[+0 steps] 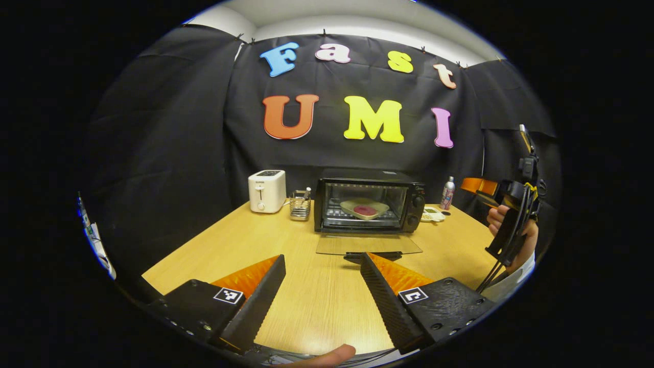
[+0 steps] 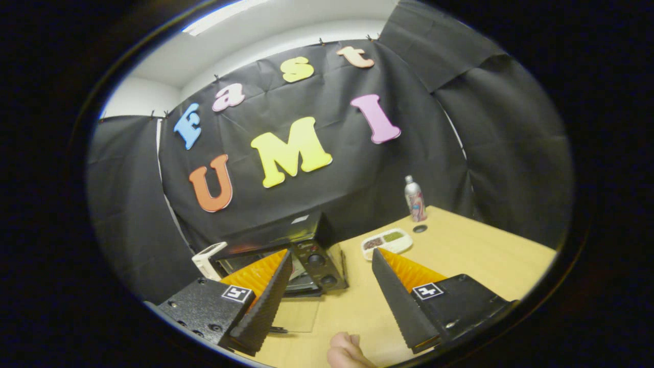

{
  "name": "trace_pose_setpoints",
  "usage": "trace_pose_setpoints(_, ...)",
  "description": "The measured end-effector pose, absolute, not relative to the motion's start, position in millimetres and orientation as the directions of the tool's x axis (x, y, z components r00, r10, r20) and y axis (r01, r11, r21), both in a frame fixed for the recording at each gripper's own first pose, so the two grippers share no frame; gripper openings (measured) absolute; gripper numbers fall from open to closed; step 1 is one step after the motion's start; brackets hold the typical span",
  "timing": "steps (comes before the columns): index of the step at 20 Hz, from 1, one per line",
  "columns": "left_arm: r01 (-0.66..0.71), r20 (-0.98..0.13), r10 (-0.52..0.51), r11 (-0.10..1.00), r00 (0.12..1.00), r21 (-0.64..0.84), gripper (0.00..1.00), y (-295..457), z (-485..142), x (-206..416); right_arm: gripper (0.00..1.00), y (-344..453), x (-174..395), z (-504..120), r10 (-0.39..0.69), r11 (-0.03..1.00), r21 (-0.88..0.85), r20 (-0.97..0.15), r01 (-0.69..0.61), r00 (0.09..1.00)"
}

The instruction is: Open the electric oven with the left hand, put the food in, and close the electric oven.

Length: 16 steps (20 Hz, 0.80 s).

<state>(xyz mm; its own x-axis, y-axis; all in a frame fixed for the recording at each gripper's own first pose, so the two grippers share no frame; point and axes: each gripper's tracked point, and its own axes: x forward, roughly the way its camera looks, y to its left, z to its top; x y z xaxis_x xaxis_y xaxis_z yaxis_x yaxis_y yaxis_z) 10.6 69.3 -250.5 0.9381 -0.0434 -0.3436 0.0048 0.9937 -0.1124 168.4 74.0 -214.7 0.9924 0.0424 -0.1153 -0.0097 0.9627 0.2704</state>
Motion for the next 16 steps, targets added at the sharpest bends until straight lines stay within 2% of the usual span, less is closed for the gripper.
trace_pose_setpoints(6, 0.044, -0.436, -0.079, 0.995, 0.897, -0.089, 0.95, 29, -289, 36, 0.94, 39, 129, -167, 0.103, 0.974, 0.204, -0.024, -0.095, 0.994)
trace_pose_setpoints(7, 0.054, -0.449, -0.089, 0.995, 0.889, -0.09, 0.95, 21, -295, 40, 0.99, 35, 121, -159, 0.103, 0.977, 0.187, -0.006, -0.1, 0.995)
trace_pose_setpoints(8, 0.062, -0.462, -0.096, 0.994, 0.882, -0.089, 0.95, 12, -300, 43, 0.94, 31, 113, -154, 0.108, 0.98, 0.169, 0.01, -0.108, 0.994)
trace_pose_setpoints(11, 0.086, -0.499, -0.117, 0.993, 0.859, -0.085, 0.95, -8, -320, 56, 0.94, 27, 86, -131, 0.142, 0.978, 0.143, 0.073, -0.151, 0.987)
trace_pose_setpoints(16, 0.122, -0.569, -0.146, 0.989, 0.81, -0.08, 0.95, -36, -353, 79, 0.94, -2, 63, -114, 0.108, 0.986, 0.111, 0.12, -0.122, 0.987)
